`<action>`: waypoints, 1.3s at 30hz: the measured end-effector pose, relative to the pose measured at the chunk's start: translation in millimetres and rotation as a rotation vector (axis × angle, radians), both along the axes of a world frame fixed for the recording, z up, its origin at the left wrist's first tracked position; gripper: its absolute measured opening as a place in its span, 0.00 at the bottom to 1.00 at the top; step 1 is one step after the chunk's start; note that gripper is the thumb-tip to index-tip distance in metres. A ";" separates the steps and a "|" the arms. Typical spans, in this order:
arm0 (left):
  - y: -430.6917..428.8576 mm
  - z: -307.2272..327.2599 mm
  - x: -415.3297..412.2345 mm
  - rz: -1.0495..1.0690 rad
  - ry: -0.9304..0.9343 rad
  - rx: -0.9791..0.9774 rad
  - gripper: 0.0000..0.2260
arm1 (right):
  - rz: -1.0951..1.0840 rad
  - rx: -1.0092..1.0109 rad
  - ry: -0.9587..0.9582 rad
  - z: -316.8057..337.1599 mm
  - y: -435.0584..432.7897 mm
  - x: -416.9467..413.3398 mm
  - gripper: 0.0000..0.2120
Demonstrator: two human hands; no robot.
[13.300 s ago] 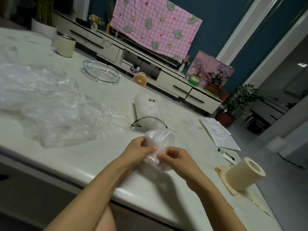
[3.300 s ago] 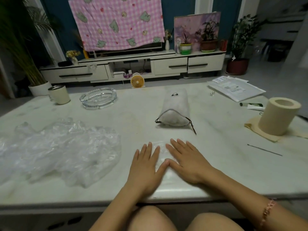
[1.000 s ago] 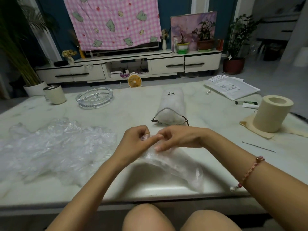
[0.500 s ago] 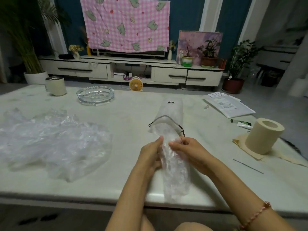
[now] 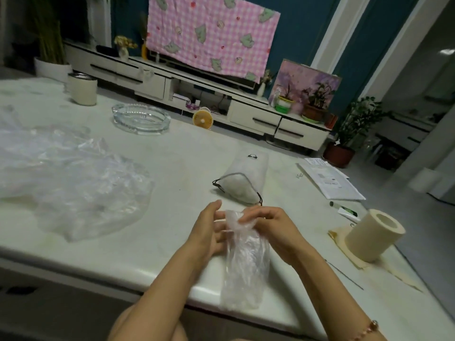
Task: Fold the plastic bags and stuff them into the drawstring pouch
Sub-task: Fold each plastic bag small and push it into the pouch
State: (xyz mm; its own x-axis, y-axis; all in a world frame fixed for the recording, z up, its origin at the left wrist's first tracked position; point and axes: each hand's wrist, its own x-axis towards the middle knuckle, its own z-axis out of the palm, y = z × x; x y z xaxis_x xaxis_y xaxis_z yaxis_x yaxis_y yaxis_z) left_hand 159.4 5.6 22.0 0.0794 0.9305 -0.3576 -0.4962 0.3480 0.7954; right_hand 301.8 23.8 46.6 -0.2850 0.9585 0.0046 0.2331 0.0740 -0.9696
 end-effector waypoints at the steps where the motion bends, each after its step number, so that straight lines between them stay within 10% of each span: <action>1: 0.5 -0.7 -0.5 -0.059 -0.007 -0.007 0.17 | 0.012 0.022 -0.016 -0.6 -0.3 -0.9 0.26; 12: 4.6 -13.9 -2.7 -0.259 -0.089 0.010 0.11 | -0.015 0.042 0.022 5.3 -3.3 14.2 0.18; 18: 10.4 -13.6 1.2 -0.066 -0.049 0.016 0.12 | 0.187 0.897 -0.971 -4.0 -31.2 21.5 0.40; 22: 8.9 -12.2 -0.1 -0.011 -0.058 0.013 0.08 | 0.290 1.281 -0.844 -27.2 -36.3 5.4 0.15; 31: 5.2 -15.3 1.7 0.122 0.068 0.130 0.06 | 0.228 0.190 -0.310 0.1 -33.7 -3.2 0.04; 39: 1.5 -8.9 1.2 -0.007 0.083 0.187 0.07 | -0.060 -0.050 -0.356 4.7 -18.2 -13.6 0.13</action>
State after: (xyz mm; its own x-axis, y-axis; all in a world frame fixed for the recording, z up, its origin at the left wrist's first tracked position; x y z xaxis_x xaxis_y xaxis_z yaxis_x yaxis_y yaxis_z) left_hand 160.6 7.1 13.2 0.0633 0.9808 -0.1847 -0.4244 0.1939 0.8845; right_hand 288.2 5.6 51.3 -0.2033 0.9702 -0.1316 0.5591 0.0047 -0.8291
